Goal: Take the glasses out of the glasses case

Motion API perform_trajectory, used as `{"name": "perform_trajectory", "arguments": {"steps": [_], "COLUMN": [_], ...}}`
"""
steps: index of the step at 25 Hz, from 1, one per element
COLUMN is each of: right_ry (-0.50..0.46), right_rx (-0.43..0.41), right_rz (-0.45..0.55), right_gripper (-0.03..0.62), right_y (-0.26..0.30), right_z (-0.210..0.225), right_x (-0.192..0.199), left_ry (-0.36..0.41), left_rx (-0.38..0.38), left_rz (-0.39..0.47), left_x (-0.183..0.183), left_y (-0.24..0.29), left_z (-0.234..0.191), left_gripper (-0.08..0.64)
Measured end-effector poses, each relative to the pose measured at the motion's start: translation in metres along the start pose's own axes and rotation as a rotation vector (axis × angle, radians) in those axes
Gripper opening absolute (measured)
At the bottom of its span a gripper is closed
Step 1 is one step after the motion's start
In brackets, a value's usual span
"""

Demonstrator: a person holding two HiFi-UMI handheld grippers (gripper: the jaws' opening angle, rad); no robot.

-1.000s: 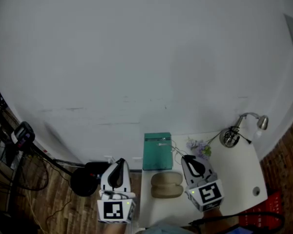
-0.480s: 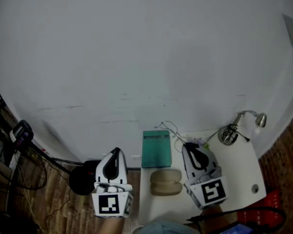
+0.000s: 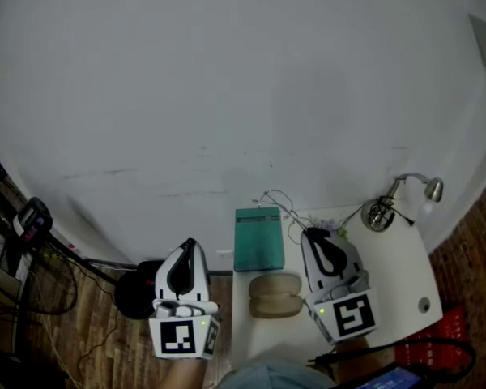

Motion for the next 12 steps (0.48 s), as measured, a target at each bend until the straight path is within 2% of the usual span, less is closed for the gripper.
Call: {"name": "perform_trajectory", "arguments": {"steps": [12], "right_ry": [0.01], "right_rx": [0.0], "right_rz": [-0.004], "right_gripper": [0.031], "right_y": [0.0041], "right_z": [-0.0018], "right_x": [0.0058], "left_ry": [-0.005], "left_rx": [0.007], "left_rz": [-0.008], "left_x": [0.0037], "left_y": [0.0045], "left_z": [0.001], "left_gripper": [0.006]}}
Point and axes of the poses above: the fingertips, and each gripper's own axes: y forward along the fingers, z to its right, x out of its underside, the point moved 6 cm from there along -y, backward along the fingers, and after that the axes turned 2 degrees about -x, right-handed, at the moved point
